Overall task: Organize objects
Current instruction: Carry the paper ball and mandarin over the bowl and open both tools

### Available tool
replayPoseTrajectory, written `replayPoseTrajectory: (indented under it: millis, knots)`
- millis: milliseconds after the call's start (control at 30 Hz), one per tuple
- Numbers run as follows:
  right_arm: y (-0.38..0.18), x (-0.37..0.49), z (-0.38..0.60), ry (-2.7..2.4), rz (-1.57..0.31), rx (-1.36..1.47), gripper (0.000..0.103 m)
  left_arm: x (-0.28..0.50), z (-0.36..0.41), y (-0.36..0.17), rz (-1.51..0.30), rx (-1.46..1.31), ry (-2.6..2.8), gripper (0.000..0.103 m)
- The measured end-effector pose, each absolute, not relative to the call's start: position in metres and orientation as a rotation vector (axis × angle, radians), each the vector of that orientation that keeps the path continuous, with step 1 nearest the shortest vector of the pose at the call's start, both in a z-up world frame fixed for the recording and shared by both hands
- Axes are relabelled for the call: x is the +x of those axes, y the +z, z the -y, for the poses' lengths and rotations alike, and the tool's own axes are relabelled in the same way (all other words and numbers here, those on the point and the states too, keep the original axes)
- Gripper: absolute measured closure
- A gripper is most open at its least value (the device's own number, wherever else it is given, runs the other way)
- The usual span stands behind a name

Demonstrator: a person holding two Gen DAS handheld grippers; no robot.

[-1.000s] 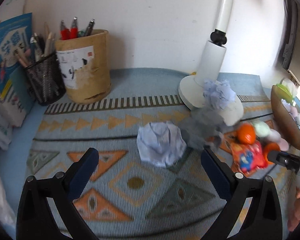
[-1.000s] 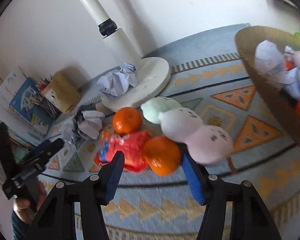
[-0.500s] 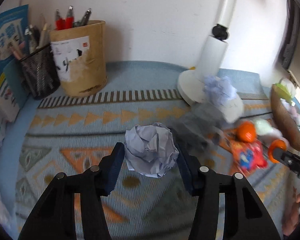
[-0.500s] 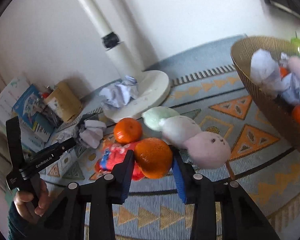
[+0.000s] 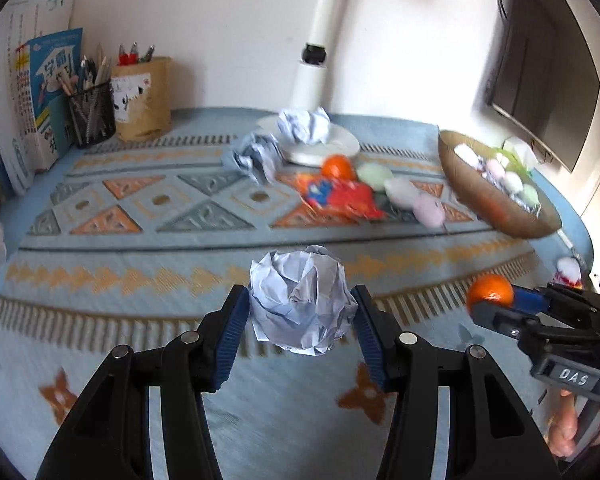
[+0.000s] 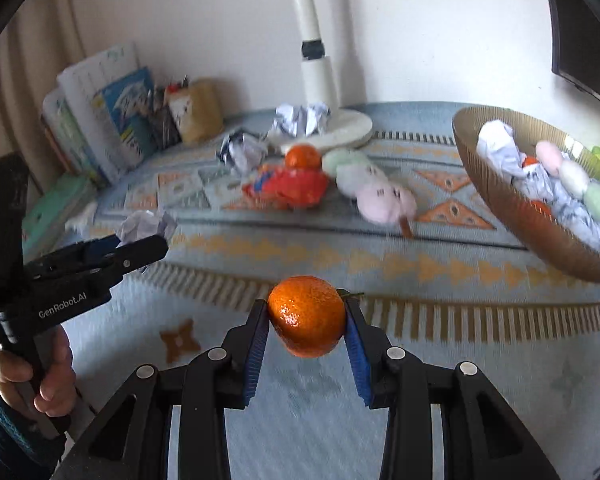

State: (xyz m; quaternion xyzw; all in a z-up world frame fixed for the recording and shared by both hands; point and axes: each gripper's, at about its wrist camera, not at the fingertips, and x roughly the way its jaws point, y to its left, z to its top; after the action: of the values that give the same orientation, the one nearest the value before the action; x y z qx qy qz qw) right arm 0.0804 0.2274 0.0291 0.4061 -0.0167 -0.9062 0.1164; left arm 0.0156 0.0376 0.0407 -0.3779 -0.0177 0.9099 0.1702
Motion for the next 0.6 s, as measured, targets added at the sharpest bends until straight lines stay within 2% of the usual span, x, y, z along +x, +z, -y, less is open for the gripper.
replayPoseTrajectory:
  millis: [100, 167, 233, 300, 567, 600]
  knots:
    - [0.015, 0.083, -0.232, -2.632, 0.011, 1.238, 0.066, 0.016, -0.044, 0.038, -0.025, -1.051, 2.635, 0.053]
    - [0.014, 0.082, -0.233, -2.617, 0.022, 1.239, 0.066, 0.019, -0.041, 0.04, -0.006, -1.032, 2.636, 0.053]
    - [0.012, 0.082, -0.236, -2.608, 0.038, 1.241, 0.05, 0.018, -0.037, 0.038, 0.03, -1.05, 2.64, 0.053]
    - [0.012, 0.081, -0.238, -2.617, 0.05, 1.245, 0.046, 0.016, -0.033, 0.036, 0.075, -1.076, 2.641, 0.053]
    - [0.014, 0.083, -0.233, -2.639, 0.035, 1.221, 0.046, 0.017, -0.033, 0.037, 0.09, -1.058, 2.629, 0.053]
    - [0.014, 0.085, -0.232, -2.652, 0.014, 1.216, 0.052, 0.017, -0.033, 0.037, 0.093, -1.059, 2.628, 0.053]
